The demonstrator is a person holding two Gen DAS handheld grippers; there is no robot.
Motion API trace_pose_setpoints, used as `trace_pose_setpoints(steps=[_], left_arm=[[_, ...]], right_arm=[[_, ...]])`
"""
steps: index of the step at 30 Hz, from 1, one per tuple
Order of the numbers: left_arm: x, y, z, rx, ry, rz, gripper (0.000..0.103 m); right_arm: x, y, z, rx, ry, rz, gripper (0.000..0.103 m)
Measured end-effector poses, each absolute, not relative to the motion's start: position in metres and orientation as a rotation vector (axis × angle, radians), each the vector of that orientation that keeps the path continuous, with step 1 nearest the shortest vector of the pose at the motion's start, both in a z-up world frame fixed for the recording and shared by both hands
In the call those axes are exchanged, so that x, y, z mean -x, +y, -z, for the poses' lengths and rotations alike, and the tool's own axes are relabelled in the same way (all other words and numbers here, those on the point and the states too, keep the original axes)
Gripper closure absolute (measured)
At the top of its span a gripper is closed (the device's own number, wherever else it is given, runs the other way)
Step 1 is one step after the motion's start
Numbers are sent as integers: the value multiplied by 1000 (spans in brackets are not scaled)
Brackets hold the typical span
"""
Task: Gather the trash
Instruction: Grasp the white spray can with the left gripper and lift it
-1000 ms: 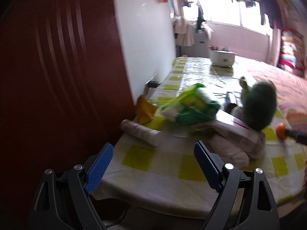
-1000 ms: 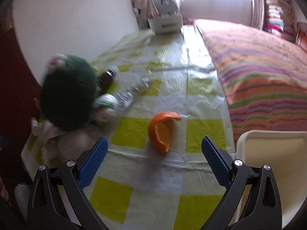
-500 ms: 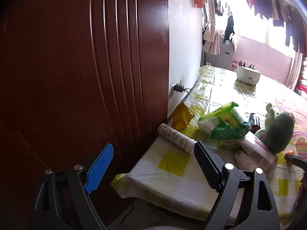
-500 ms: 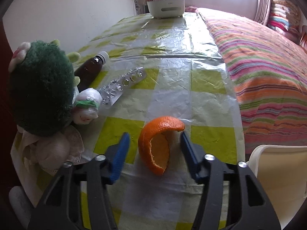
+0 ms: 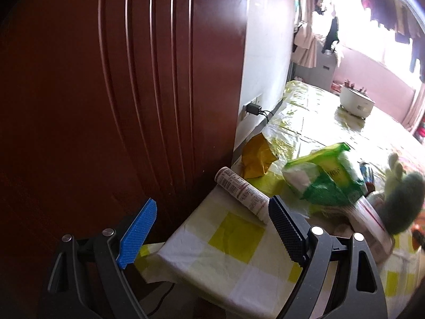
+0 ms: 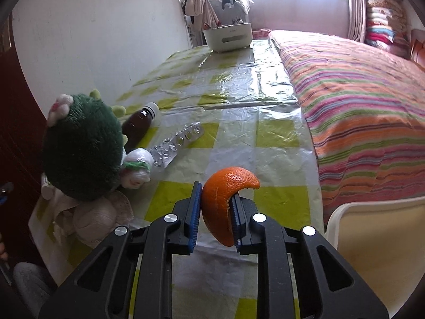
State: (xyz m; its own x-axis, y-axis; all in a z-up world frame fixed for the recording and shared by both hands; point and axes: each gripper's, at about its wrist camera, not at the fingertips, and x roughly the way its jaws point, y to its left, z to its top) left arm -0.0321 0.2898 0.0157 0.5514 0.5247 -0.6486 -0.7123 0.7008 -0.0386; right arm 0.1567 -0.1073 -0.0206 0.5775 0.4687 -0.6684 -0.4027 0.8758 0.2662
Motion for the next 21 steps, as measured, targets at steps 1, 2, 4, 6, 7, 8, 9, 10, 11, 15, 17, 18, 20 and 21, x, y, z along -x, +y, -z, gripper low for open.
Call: trace_pose_setpoints(steps=[1,2,4,6,7,8,9,10,11,15,17,18,20,21], left_arm=[[28,291,-14,321,659,-751,19],[23,294,-11,332,675,-759,19],[11,301,-4,389,708,-787,19],[0,306,1,432,735,-818,19],[-7,310,3,463,756,-839,19],[-10,311,4,478,764,-843,19],[-17,315,5,498,785,-855,19],[-22,317,6,505,804,-866,19],[-27,319,6,509,822,-873,19],[-51,327,7,535,937,-884,19],[-61,330,7,530,983,-892,19],[-67,331,8,516,1005,-911,19],[-77,334,12,513,1049,-919,19],[-82,337,16,529,1084,-918,19]], right_arm=[[-157,-106,21,-94,810,-518,83],[-156,-104,21,-93,808,-523,83],[-154,-99,21,-80,798,-532,83],[-152,-95,20,-74,791,-544,83],[-151,-94,20,-77,790,-550,83],[-151,-93,20,-80,790,-555,83],[-151,-93,20,-84,790,-559,83],[-152,-93,21,-88,792,-563,83],[-153,-93,22,-95,796,-568,83],[-156,-95,28,-131,818,-592,83],[-158,-97,29,-156,828,-608,83],[-157,-98,29,-164,829,-615,83],[-156,-101,26,-179,822,-624,83],[-156,-102,24,-181,817,-629,83]])
